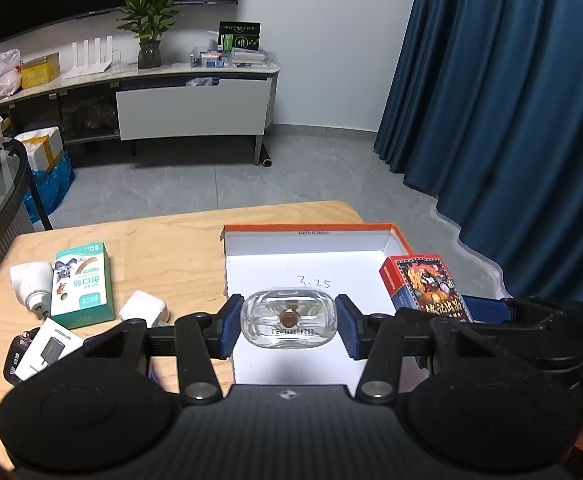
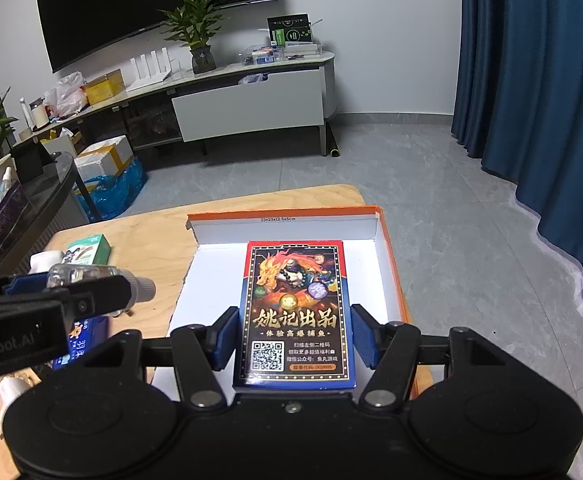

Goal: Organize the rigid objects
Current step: 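Carry the glass bottle and card box over the open white box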

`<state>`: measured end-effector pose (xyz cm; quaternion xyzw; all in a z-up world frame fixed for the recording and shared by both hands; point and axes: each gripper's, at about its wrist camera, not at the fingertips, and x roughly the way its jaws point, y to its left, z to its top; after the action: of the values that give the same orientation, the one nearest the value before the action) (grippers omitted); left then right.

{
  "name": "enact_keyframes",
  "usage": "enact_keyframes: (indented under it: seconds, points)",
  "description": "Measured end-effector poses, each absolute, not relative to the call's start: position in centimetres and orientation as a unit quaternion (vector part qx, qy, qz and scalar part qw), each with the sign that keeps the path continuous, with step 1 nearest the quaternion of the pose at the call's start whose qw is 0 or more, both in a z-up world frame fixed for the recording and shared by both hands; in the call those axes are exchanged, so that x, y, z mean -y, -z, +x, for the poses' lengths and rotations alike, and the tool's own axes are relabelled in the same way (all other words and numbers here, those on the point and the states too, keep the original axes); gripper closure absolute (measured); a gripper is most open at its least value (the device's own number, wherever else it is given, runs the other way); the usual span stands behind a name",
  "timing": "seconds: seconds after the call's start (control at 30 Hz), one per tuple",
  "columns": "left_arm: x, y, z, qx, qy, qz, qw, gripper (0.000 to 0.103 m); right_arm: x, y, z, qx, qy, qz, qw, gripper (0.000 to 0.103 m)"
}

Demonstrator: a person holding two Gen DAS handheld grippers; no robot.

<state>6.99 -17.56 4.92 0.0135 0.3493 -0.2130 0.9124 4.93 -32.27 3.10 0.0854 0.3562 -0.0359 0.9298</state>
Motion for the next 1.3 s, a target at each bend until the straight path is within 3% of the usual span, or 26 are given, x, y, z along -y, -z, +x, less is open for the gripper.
enact_keyframes:
  seconds: [1.3]
  points:
    - [19.0, -3.8, 9.2, -0.356, 0.219, 0.024, 0.908, 0.053, 32.7, -2.4, 7.8, -0.369, 0.044, 0.079, 0.925, 0.032]
